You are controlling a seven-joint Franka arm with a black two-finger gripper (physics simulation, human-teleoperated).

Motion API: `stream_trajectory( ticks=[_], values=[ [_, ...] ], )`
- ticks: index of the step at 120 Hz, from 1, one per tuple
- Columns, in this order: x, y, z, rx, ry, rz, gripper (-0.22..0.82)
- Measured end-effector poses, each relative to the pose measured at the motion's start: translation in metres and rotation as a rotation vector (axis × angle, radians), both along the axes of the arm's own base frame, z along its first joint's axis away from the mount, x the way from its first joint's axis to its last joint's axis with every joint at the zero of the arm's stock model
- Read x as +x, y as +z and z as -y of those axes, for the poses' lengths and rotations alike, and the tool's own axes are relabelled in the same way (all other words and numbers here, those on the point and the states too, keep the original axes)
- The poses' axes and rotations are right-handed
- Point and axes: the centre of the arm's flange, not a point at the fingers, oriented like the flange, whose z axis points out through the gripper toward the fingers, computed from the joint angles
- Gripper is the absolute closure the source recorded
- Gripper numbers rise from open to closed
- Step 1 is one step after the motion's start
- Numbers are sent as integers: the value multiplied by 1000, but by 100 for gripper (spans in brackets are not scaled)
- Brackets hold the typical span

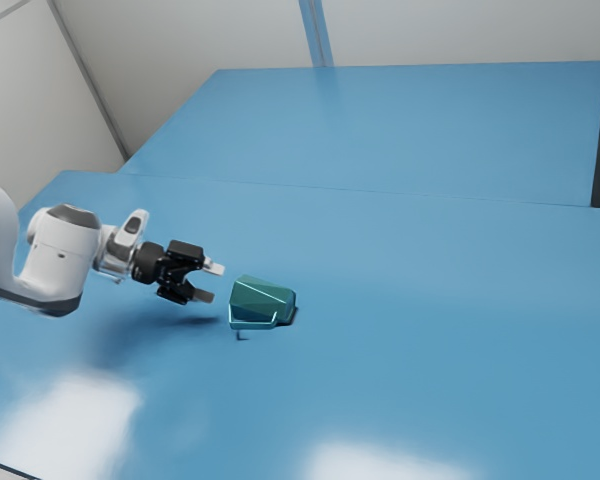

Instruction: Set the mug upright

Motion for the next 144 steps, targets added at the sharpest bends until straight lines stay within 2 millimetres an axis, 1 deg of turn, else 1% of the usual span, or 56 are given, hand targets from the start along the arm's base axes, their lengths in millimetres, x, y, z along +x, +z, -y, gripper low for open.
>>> stream_trajectory(
  ticks=[14,21,56,74,77,81,97,108,116,124,144],
  values=[
    [7,-5,24,-12,-42,52,2],
    [9,-5,32,-14,-58,77,2],
    [15,-9,57,-15,-111,156,2],
    [17,-12,66,-11,-125,178,3],
    [18,-13,67,-9,-126,182,5],
    [18,-13,68,-6,-126,187,10],
    [20,-15,74,1,-129,190,43],
    [20,-16,77,4,-129,187,57],
    [20,-16,77,6,-127,186,64],
    [20,-16,77,7,-125,184,69],
    [20,-15,78,8,-125,183,75]
  ],
)
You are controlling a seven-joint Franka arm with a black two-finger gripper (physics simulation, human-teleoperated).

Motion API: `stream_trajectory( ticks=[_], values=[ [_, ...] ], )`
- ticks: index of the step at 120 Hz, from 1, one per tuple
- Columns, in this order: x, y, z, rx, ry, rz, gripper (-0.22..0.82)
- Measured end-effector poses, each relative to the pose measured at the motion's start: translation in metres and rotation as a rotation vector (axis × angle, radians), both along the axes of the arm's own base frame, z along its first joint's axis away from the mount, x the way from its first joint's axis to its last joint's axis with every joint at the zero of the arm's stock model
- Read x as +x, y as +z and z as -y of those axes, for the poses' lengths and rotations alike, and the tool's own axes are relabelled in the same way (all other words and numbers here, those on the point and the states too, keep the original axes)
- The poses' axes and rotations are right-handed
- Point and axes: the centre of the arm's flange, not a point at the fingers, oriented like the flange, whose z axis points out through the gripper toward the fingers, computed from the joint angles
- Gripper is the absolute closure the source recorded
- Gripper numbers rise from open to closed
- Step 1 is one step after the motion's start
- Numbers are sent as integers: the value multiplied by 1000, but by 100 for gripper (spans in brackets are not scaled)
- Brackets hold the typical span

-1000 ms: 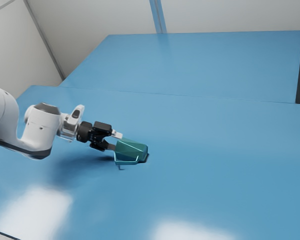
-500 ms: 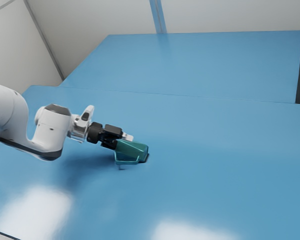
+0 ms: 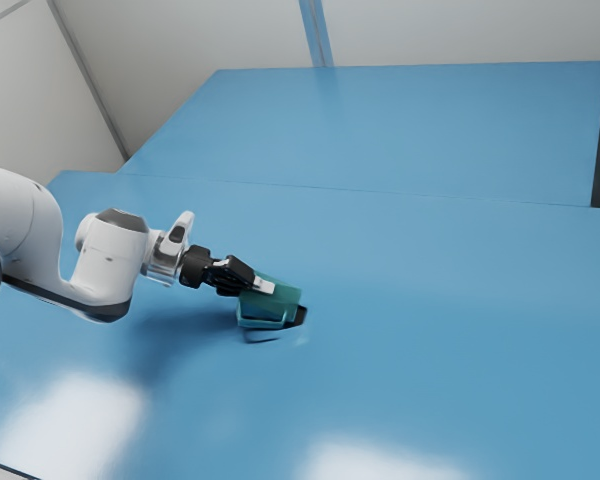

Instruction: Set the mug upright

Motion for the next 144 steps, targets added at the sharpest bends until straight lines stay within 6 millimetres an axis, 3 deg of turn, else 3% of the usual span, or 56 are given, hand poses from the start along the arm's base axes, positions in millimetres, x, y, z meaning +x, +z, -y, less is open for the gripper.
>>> stream_trajectory(
  ticks=[33,53,66,80,105,144],
  values=[
    [13,19,14,25,-26,37,77],
    [57,86,10,199,-161,160,78],
    [78,124,12,408,-291,219,78],
    [89,141,29,697,-475,219,78],
    [95,126,42,1042,-566,124,78],
    [95,74,45,1110,-360,-44,78]
  ],
)
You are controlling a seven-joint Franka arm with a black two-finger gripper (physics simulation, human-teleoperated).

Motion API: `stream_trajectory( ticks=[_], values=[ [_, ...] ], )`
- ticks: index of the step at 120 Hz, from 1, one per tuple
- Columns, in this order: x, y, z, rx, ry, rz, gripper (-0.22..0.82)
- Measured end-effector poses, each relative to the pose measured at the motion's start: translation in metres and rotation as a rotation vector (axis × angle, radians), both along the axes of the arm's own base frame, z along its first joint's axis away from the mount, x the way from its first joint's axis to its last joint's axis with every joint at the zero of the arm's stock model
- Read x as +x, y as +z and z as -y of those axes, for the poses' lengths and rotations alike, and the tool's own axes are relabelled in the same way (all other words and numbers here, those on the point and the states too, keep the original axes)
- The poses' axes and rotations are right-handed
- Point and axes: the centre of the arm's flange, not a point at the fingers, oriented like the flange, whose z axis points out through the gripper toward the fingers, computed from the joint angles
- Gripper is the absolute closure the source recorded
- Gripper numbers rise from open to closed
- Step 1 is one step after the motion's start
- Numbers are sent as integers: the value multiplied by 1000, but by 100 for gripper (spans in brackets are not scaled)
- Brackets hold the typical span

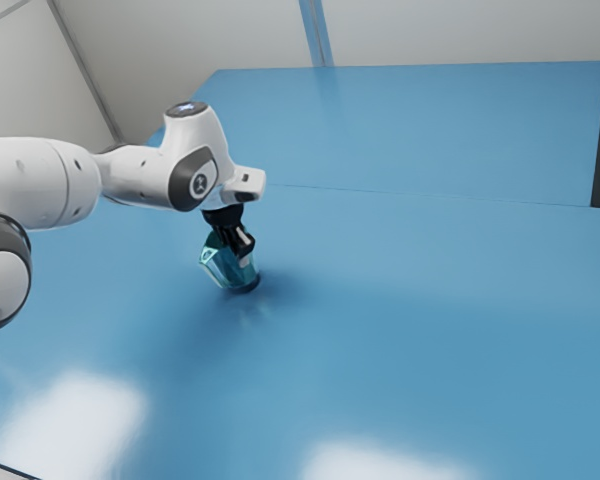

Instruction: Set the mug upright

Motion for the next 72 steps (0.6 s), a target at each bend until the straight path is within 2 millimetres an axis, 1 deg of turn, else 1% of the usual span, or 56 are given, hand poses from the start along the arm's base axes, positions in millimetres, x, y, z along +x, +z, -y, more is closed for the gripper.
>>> stream_trajectory(
  ticks=[4,20,27,39,41,44,46,48,54,58,64,72],
  values=[
    [0,-1,1,1,22,1,76],
    [0,-2,5,-3,100,6,46],
    [0,-2,5,-4,130,7,35],
    [1,1,6,-6,178,14,23],
    [1,3,6,-6,185,18,21],
    [4,11,5,-6,194,27,19],
    [6,21,5,-7,200,39,18],
    [9,35,6,-9,205,54,16],
    [18,85,8,-18,219,100,13],
    [19,120,10,-24,227,127,12],
    [17,172,14,-34,237,160,9],
    [10,238,25,-49,237,194,7]
  ],
)
